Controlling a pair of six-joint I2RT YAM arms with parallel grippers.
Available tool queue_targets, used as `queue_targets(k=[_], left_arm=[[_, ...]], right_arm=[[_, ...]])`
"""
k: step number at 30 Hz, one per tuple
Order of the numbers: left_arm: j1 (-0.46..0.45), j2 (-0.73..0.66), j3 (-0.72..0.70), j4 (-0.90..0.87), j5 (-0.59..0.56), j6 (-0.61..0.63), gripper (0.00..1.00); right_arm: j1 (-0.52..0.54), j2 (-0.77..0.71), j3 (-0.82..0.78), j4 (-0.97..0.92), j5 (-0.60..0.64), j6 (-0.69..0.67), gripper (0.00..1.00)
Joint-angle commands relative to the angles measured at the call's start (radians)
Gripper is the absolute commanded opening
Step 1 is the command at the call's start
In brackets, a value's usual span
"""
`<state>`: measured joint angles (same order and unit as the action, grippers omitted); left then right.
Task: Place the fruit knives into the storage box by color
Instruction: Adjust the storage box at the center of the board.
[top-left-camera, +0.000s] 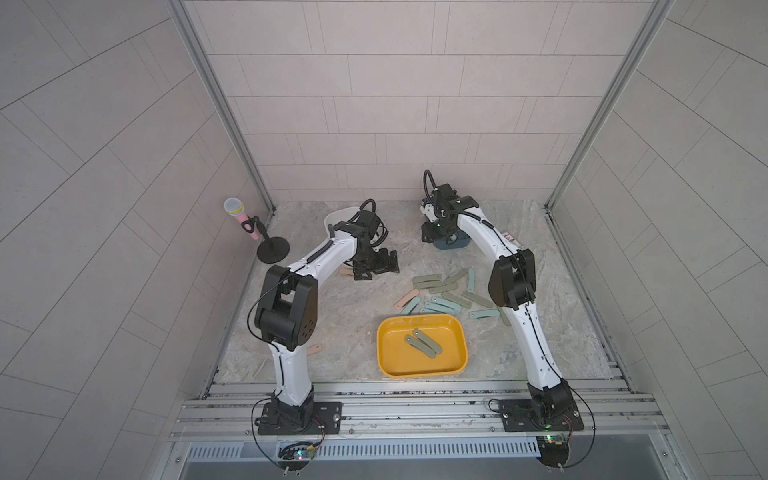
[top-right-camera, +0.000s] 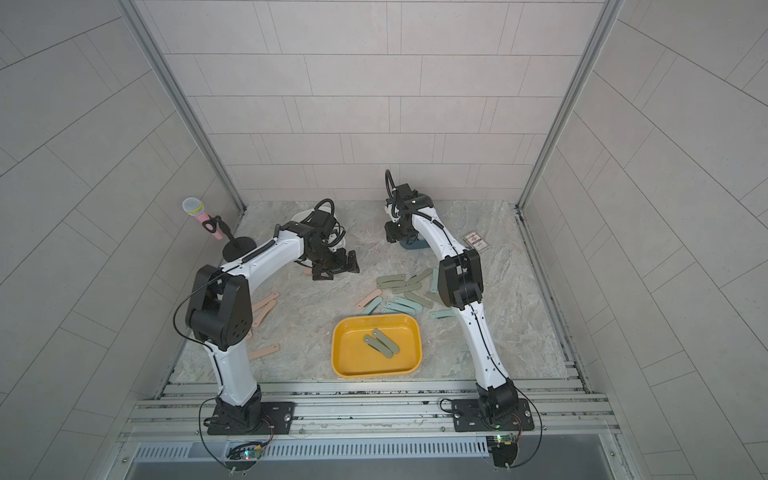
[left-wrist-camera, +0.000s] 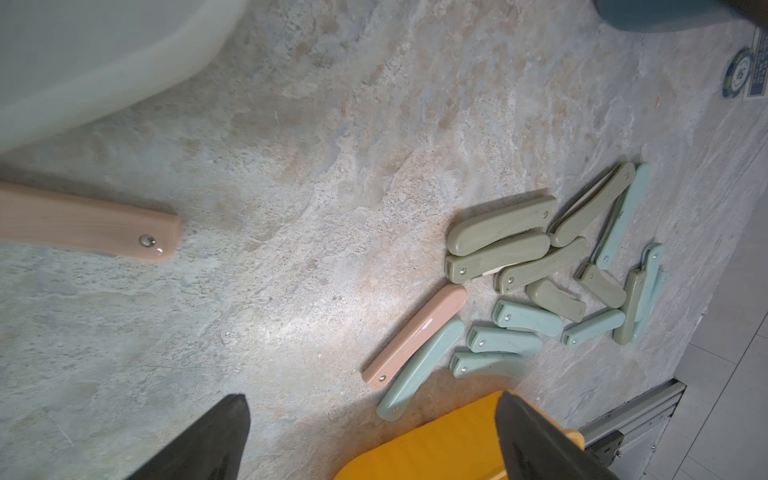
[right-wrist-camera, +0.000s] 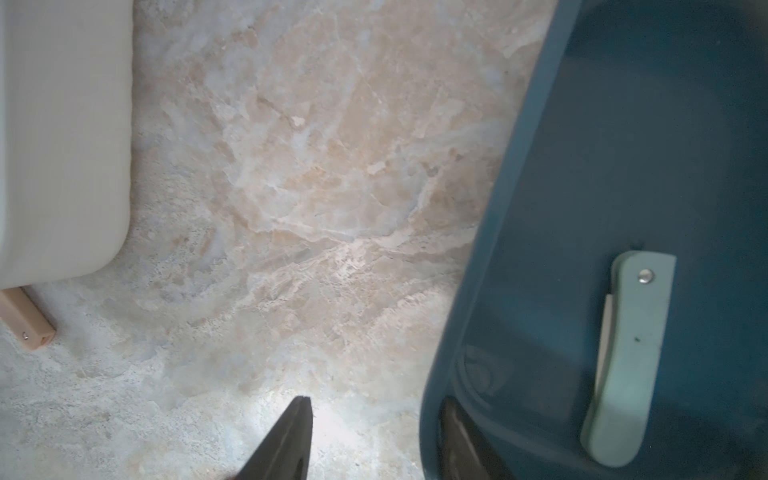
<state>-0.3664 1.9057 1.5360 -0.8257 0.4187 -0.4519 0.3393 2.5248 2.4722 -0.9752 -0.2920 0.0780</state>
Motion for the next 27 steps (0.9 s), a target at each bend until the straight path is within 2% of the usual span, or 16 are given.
queue_targets(k=[1,10,17,21,27], left_arm=[[0.007,-0.032,-0.013,-0.014,0.0,0.015,1.0],[0.01,-0.076,-0.056,-0.009,-0.008,0.024,1.0],[0.007,-0.133,-0.085,-0.022,-0.02,0.041,1.0],[-0.014,-0.177,-0.106,-0.018,-0.041,0.043,1.0],[-0.059,-0.201,-0.146,0.009,-0.041,0.039,1.0]], right_arm=[[0.027,-0.034,-0.021,-0.017,-0.014,0.005,0.52],[0.063,-0.061,-0.037,-0.03,0.003,0.012,0.52],[0.103,-0.186,-0.055,-0.057,0.1,0.053,0.56],[0.124,-0.326,-0.24,-0.034,0.181,0.116,0.56],[0.108,-0.656,-0.735,0.114,0.307,0.257,0.55]])
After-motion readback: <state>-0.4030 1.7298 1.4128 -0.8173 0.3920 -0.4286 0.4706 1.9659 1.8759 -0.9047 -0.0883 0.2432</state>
